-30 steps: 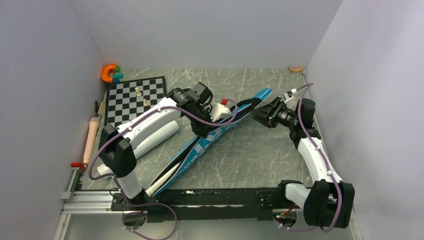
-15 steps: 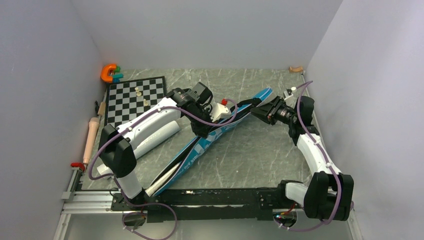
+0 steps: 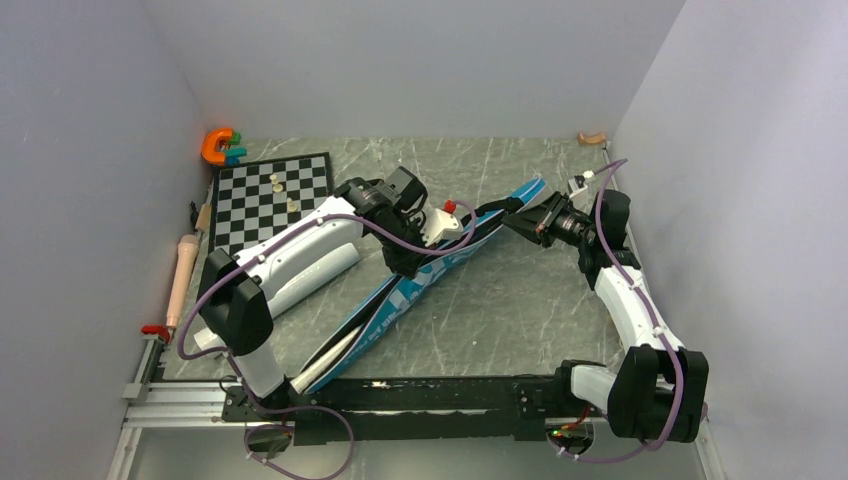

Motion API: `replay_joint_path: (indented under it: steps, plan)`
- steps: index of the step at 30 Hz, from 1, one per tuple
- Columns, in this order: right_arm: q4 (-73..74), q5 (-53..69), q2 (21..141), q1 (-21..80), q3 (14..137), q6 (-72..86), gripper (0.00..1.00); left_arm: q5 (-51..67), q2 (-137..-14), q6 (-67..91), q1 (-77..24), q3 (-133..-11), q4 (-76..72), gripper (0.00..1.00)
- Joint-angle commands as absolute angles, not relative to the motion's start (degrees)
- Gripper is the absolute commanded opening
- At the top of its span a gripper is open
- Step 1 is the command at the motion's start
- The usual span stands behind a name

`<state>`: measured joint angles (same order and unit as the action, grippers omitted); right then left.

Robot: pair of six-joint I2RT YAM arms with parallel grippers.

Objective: Pack up the badminton gear

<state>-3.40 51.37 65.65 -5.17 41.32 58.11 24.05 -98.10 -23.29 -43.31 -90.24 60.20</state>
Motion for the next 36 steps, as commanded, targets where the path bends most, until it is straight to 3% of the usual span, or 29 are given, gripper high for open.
replay_joint_path:
  steps: [1, 3, 14, 36]
  plan:
    - [-4.41, 52.1, 64.55, -5.36, 43.3, 57.66, 0.04, 25.71, -94.32, -24.52, -43.89, -90.88, 58.71, 0.0]
    - [-4.2, 51.99, 64.58, -5.36, 43.16, 57.55, 0.0, 25.61, -94.3, -24.43, -43.89, -90.88, 58.67, 0.0]
    - [-4.0, 49.61, 62.43, -2.82, 40.83, 58.87, 0.0, 25.02, -94.94, -23.92, -43.89, -91.35, 58.41, 0.0]
    - [-14.22, 34.61, 67.57, 27.78, 37.96, 67.65, 0.0, 23.54, -96.63, -21.62, -43.79, -94.64, 57.88, 0.0]
